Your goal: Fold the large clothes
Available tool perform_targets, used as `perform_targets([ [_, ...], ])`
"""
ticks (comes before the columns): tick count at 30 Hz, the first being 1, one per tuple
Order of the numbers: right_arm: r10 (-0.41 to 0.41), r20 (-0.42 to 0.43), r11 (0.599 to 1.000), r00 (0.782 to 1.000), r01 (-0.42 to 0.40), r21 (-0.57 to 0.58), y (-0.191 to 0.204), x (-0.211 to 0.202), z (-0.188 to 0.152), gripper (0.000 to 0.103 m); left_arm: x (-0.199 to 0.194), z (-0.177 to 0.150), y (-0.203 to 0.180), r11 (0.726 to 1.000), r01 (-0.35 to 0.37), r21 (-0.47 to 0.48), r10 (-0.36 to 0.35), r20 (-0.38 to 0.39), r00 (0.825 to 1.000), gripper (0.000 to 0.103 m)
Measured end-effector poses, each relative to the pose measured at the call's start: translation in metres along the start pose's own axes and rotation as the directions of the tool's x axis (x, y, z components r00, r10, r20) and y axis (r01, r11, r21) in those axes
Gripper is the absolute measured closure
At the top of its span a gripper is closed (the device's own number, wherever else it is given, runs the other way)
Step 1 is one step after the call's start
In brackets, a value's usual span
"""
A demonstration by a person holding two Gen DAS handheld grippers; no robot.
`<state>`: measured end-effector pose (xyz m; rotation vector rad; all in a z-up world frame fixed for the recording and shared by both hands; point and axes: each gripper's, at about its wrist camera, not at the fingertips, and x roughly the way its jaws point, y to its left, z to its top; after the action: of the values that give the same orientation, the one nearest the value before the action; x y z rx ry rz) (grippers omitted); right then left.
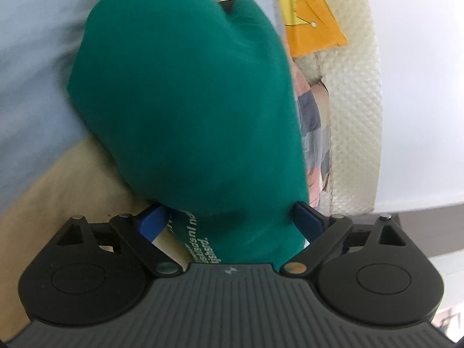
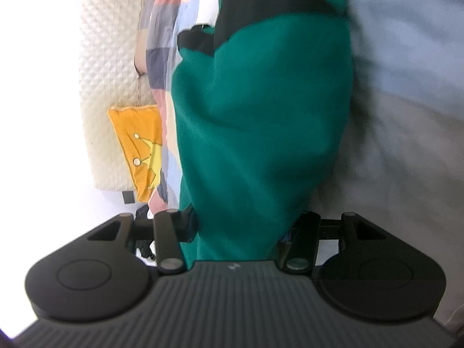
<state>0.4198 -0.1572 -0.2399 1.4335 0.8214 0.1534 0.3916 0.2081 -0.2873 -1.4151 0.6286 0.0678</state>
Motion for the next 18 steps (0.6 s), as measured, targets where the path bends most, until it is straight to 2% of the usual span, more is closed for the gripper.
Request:
perform_targets([
  [3, -0.009, 0.039, 1.000, 0.999, 0.009, -0.004, 0.004, -0.005, -0.009, 0.038, 0.004, 0.003, 0.004, 0.999, -0.001, -0.039, 0.001, 0.002, 1.000, 0.008],
  [5, -0.016, 0.079, 1.000, 0.997, 0.016, -0.006, 0.006, -0.013, -0.007, 0.018, 0.005, 0.003, 0.004, 0.998, 0.002, -0.056, -0.001, 0.015, 1.000, 0.008],
  [9, -0.021, 0.098, 0.998, 0.995, 0.027, -0.060, 0.011, -0.010, -0.001, 0.019, 0.012, 0.005, 0.004, 0.996, -0.002, -0.092, 0.004, 0.025, 1.000, 0.008],
  [11, -0.043, 0.028, 0.997, 0.999, 0.045, -0.066, 0.009, 0.001, 0.000, 0.022, 0.015, 0.005, 0.004, 0.995, -0.014, -0.095, 0.018, 0.038, 0.999, 0.008],
  [13, -0.027, -0.077, 1.000, 0.997, 0.026, -0.018, 0.002, 0.018, -0.008, 0.034, 0.016, 0.001, 0.003, 0.996, -0.023, -0.083, 0.027, 0.049, 0.998, 0.008],
  [15, -0.004, -0.085, 1.000, 0.996, 0.003, -0.010, 0.000, 0.016, -0.012, 0.045, 0.017, -0.002, -0.001, 0.997, -0.030, -0.071, 0.035, 0.059, 0.998, 0.010],
  [18, -0.014, -0.065, 0.996, 0.998, 0.008, -0.088, 0.012, 0.007, -0.012, 0.056, 0.007, -0.004, -0.005, 0.998, -0.026, -0.064, 0.032, 0.091, 0.995, 0.017],
])
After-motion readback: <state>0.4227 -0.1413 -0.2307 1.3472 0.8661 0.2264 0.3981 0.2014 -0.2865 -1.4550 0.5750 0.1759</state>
